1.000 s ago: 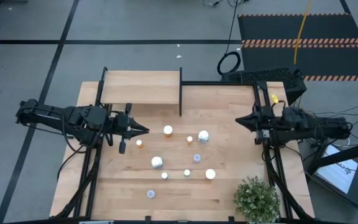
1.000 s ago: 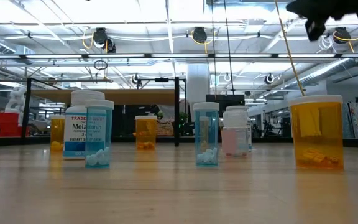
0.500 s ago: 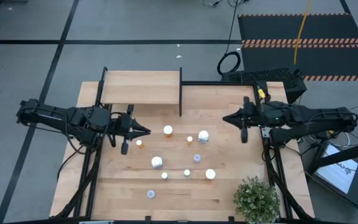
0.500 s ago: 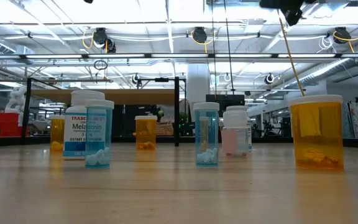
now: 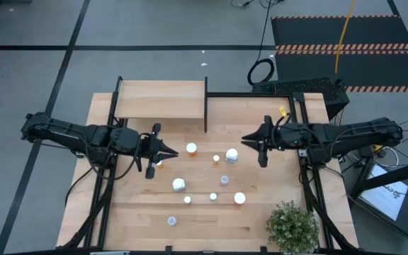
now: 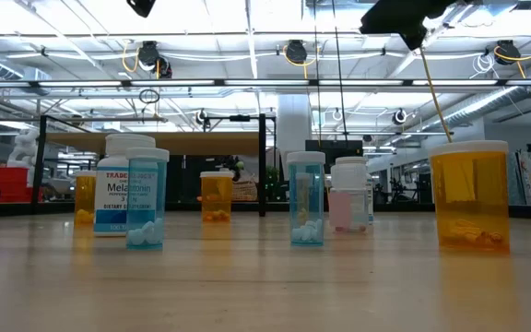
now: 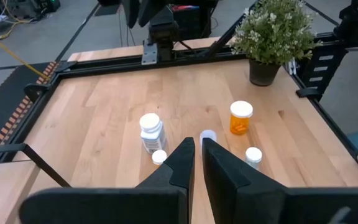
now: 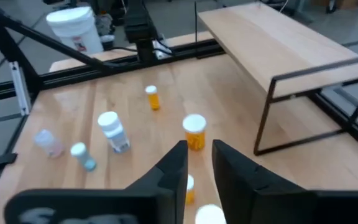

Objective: Pick and place medicine bottles onto shelf by color
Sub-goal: Put the bottom white pill bottle on the shelf

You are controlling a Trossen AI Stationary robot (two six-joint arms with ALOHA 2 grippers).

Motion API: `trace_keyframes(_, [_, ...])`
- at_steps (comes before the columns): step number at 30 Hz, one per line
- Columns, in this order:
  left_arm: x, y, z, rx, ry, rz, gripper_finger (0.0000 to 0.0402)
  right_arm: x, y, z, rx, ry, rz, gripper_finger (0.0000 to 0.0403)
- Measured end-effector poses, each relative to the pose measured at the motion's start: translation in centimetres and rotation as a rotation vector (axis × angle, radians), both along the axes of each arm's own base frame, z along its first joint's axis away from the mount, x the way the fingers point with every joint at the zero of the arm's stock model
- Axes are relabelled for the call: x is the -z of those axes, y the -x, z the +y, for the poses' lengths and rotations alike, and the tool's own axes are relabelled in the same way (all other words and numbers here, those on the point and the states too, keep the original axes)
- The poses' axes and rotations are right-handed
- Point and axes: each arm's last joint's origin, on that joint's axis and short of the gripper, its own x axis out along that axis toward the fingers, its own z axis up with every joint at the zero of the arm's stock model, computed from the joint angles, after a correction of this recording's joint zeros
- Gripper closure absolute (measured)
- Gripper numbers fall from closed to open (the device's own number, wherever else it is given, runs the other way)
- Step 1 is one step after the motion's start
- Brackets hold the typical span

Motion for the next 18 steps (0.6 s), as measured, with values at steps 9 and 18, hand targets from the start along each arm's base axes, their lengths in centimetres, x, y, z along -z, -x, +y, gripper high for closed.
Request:
trace_keyframes(9, [0.4,-0.4,-0.1,-0.011,0.021,0.024,0.0366,3.5,-1.9,1.4,-0.041,0.06,-0.072,0.0303])
trace_keyframes(18, [1.0,-1.1,-0.2,-0.017,0.025,0.045,0.0366,3.5,-1.8,1.4,-0.046,0.08,-0.066,0.0267])
